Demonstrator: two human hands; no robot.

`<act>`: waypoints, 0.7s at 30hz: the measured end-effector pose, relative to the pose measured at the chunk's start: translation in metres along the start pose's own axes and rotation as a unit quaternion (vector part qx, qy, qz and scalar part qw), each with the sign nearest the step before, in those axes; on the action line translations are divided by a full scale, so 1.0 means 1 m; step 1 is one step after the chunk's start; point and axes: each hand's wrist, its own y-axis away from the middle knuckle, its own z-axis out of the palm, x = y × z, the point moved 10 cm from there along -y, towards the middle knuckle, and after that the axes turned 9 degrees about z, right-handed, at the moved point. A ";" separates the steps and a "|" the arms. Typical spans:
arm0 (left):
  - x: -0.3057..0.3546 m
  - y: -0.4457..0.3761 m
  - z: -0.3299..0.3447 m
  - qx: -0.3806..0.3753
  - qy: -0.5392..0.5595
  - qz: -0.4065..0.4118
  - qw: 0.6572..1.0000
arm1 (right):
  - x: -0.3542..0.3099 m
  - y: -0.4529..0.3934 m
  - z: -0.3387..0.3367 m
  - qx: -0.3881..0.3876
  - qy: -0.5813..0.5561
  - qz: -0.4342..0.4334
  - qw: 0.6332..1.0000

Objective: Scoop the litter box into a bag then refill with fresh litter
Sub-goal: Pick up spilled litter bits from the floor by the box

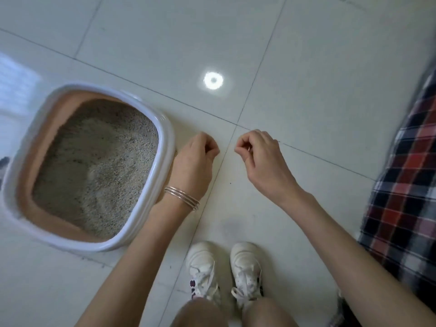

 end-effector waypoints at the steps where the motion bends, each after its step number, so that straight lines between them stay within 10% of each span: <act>1: 0.032 -0.001 -0.020 -0.007 0.005 0.012 1.000 | -0.020 0.010 -0.030 0.003 -0.006 0.007 1.000; 10: 0.339 0.005 -0.144 -0.148 0.028 0.197 0.969 | -0.172 0.124 -0.300 0.102 -0.055 0.094 0.989; 21: 0.627 0.120 -0.162 -0.346 0.018 0.439 0.829 | -0.228 0.363 -0.488 0.348 -0.105 0.235 0.902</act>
